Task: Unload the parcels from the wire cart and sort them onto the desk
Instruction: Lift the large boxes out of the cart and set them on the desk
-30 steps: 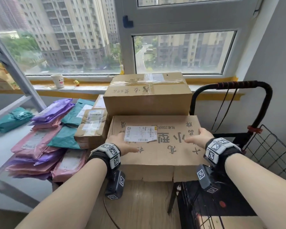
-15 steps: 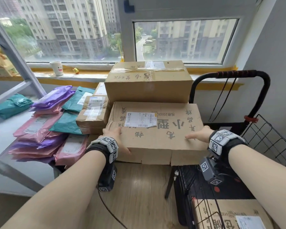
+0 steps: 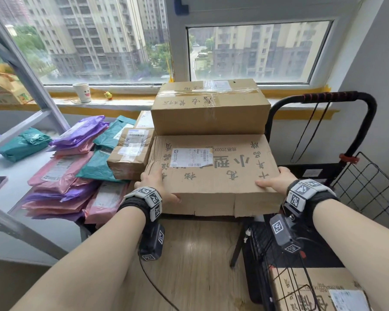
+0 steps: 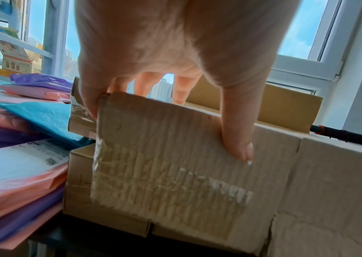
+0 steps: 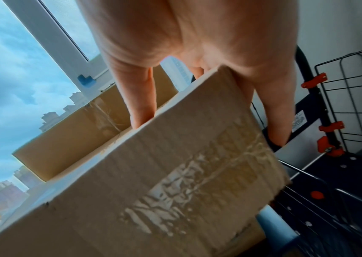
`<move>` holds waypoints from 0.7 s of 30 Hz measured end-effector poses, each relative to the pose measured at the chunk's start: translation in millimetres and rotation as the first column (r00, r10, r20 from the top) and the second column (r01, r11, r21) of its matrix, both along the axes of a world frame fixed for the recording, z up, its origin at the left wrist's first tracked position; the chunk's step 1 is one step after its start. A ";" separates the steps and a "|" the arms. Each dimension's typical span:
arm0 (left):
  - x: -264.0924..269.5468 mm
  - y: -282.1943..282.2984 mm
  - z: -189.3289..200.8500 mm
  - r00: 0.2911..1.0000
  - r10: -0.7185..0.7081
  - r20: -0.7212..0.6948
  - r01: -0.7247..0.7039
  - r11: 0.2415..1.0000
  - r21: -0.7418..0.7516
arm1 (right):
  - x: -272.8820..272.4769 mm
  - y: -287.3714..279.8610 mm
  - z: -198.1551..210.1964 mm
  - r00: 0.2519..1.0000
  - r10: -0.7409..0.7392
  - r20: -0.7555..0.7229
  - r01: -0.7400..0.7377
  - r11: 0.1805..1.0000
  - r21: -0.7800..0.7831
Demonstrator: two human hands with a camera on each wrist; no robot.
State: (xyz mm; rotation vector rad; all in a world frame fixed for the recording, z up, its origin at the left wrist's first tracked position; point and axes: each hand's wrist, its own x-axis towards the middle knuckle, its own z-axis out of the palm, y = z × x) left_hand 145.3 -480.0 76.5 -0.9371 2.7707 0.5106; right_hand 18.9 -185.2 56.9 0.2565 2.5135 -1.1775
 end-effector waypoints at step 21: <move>-0.8 9.7 -10.6 0.993 -0.120 0.015 0.121 0.983 -0.139 | 26.9 -4.9 1.7 0.999 -0.024 -0.035 0.025 0.999 0.030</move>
